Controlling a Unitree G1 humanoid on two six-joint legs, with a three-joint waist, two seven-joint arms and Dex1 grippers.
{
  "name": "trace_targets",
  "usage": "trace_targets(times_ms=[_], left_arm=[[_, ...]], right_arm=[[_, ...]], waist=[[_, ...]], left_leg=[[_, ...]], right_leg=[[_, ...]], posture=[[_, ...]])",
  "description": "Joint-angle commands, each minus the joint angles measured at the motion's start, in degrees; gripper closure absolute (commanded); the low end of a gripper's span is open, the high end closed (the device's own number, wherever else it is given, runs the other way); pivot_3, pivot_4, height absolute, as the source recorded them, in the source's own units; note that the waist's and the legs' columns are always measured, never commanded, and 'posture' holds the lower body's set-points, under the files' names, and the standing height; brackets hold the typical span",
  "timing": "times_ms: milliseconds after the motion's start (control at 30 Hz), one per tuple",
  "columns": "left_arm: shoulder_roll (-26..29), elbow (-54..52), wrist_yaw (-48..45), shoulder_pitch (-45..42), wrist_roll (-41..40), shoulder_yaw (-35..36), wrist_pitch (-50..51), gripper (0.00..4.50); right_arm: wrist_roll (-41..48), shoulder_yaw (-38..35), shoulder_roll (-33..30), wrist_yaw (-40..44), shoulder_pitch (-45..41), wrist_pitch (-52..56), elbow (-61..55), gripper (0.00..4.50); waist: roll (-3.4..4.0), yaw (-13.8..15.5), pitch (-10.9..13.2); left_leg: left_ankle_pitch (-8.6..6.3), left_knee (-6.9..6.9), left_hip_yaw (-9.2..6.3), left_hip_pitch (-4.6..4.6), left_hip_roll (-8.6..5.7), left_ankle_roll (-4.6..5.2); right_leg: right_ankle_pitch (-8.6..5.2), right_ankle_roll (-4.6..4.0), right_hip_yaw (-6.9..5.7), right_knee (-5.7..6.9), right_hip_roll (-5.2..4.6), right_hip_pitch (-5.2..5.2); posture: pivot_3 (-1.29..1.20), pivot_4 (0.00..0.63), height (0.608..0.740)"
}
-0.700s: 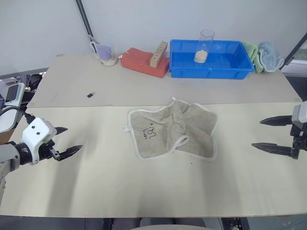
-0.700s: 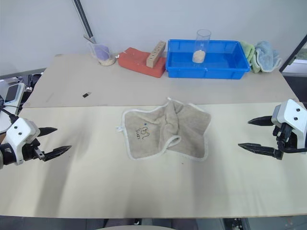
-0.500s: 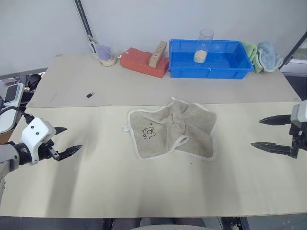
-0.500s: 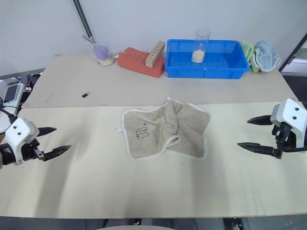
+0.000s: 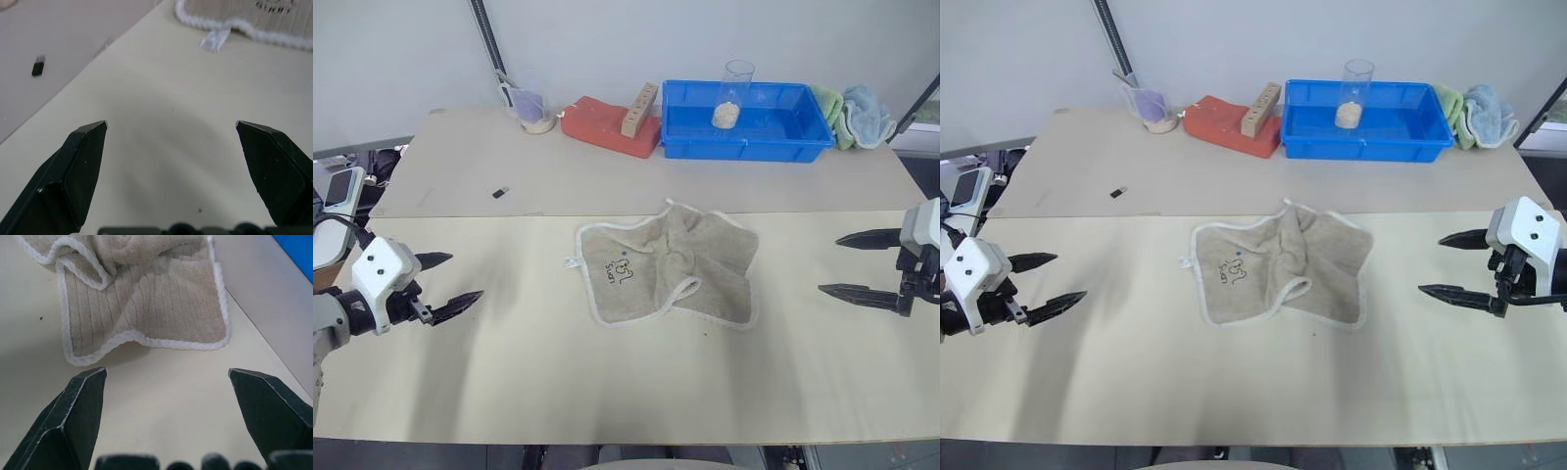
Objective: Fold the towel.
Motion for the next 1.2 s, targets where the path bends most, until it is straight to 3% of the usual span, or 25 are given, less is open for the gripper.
trace_targets(times_ms=[33,133,333,600,833,933,1200], left_arm=[[0.14,-4.63,-2.61,-0.57,-0.59,-3.09,-2.67,0.00],[-0.21,-7.84,-4.35,-0.42,-0.22,-6.86,-4.19,0.00],[-4.38,-11.46,-5.62,-7.14,5.19,-22.83,-9.73,0.00],[-12.66,-1.76,-4.72,-18.36,14.98,-37.18,-17.12,0.00],[-16.64,5.76,-2.97,-22.08,21.06,-42.32,-24.71,0.00],[-17.85,6.58,-2.08,-22.47,22.57,-43.47,-25.63,0.81],[-17.72,5.55,-1.59,-21.53,23.11,-43.68,-23.31,4.45]], right_arm=[[0.90,-2.10,-0.42,0.38,-0.02,-0.03,-2.22,0.10],[2.34,-2.84,-0.61,0.94,0.64,1.80,-4.74,0.10],[9.51,-4.64,-0.44,-0.15,3.67,12.03,-19.08,0.10],[18.38,-7.79,0.04,-7.06,5.65,26.15,-32.99,0.10],[20.89,-11.20,1.14,-10.05,7.64,30.20,-35.82,0.10],[21.16,-11.40,1.17,-10.69,8.26,30.59,-35.96,0.00],[13.09,-2.72,0.43,-13.37,8.94,24.93,-34.65,0.00]], waist=[[0.07,0.00,-0.03],[0.09,0.01,-0.01],[0.10,0.41,-0.01],[0.10,1.46,-0.02],[0.07,1.42,-0.02],[0.06,1.36,-0.03],[0.06,1.30,-0.03]], left_leg=[[0.00,-0.02,0.00,0.03,0.00,0.00],[0.00,0.00,0.02,0.00,0.02,0.00],[0.00,0.05,0.02,-0.08,0.01,0.00],[0.01,0.21,-0.05,-0.19,-0.26,0.01],[0.01,0.36,-0.08,-0.25,-0.28,0.02],[0.01,0.39,-0.08,-0.27,-0.27,0.02],[0.01,0.49,-0.09,-0.26,-0.27,0.02]], right_leg=[[0.00,0.00,0.01,0.00,0.00,0.02],[0.00,0.00,0.00,0.03,0.04,0.00],[0.00,0.00,-0.01,0.02,0.06,0.06],[0.00,0.00,-0.08,0.05,0.07,0.06],[0.00,0.00,-0.12,0.08,0.06,0.06],[0.00,0.00,-0.12,0.09,0.07,0.05],[0.00,0.00,-0.13,0.13,0.09,0.07]], posture=[[0.00,0.150,0.740],[0.00,0.150,0.740],[0.00,0.150,0.740],[0.00,0.150,0.740],[0.00,0.150,0.740],[0.00,0.150,0.740],[0.00,0.150,0.740]])
